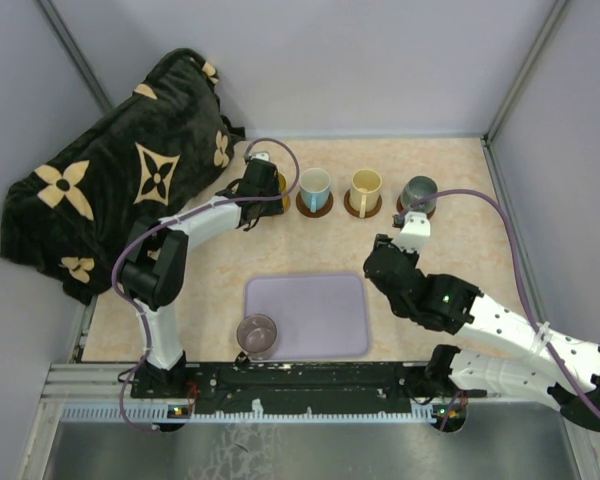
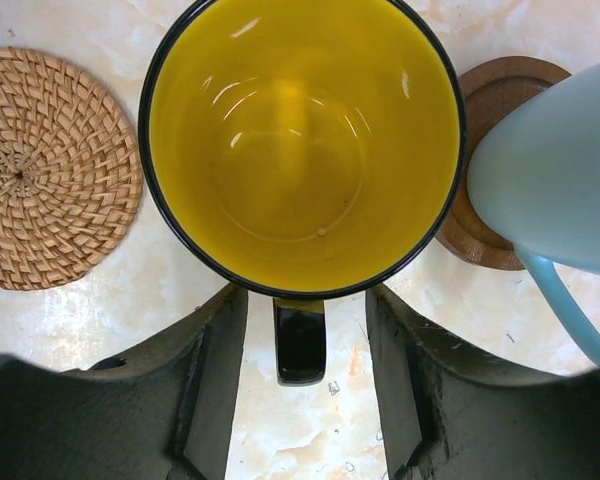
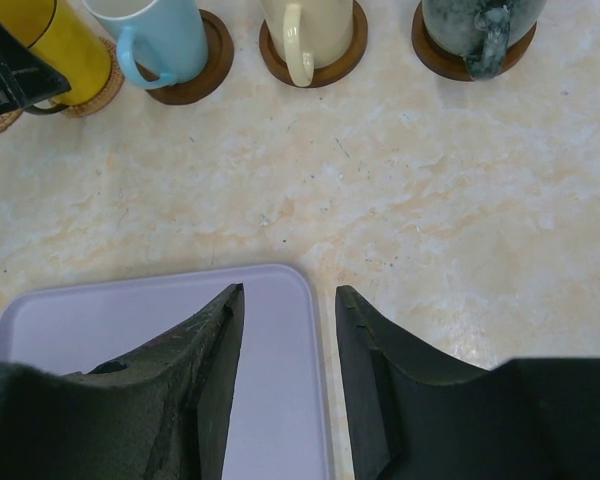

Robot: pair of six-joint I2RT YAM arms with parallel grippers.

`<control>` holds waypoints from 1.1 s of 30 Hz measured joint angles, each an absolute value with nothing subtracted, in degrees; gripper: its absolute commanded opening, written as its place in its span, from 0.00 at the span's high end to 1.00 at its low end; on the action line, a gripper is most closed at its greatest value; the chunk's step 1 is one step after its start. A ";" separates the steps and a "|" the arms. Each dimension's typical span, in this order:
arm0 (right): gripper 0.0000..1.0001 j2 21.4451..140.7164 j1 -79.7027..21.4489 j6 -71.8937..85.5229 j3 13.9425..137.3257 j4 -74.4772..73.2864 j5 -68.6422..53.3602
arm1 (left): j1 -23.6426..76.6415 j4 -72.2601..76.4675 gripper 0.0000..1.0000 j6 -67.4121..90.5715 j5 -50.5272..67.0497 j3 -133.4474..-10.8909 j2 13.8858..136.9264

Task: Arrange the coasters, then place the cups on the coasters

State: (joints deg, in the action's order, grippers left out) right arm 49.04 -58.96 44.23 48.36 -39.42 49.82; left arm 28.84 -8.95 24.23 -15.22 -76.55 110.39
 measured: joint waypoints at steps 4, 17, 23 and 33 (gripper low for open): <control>0.57 49.04 -58.96 44.23 48.36 -39.42 49.80 | 28.84 -9.02 0.30 24.40 -15.53 -76.42 110.37; 0.57 49.39 -58.96 44.18 47.53 -38.63 49.45 | 28.84 -10.98 0.06 24.60 -15.84 -72.36 99.33; 0.56 50.06 -58.87 44.16 47.22 -37.98 49.30 | 28.84 -11.44 0.07 24.62 -15.35 -67.88 88.99; 0.53 51.16 -53.84 44.14 47.20 -35.94 46.17 | 31.90 -19.90 0.05 26.61 -15.00 -48.86 65.65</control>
